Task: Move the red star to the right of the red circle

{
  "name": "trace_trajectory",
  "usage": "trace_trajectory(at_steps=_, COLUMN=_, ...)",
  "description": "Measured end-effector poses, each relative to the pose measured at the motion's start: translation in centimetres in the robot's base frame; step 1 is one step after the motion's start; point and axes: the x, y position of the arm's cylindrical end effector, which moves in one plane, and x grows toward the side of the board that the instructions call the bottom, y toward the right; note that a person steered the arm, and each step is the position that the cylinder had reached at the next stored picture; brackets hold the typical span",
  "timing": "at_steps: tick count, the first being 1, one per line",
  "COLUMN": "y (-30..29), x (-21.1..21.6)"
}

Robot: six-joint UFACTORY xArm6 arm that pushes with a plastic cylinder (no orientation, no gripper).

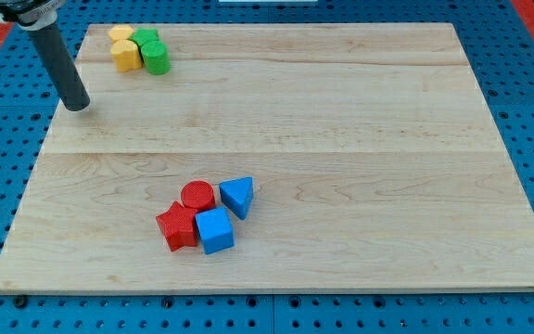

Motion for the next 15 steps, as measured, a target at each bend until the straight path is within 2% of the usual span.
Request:
trace_trajectory(at_steps=5, y=-1.1, x=-0.1)
trace_trajectory(at_steps=7, y=1.2, x=-5.3)
trace_trajectory(at_steps=8, y=-0.3, x=-5.9)
trace_trajectory(at_steps=9, y=2.8, x=-0.8)
trace_trajectory(at_steps=11, y=5.9, x=2.1)
trace_trajectory(at_steps=14, y=5.9, x=20.5)
trace_trajectory(at_steps=15, y=9.1, x=21.2)
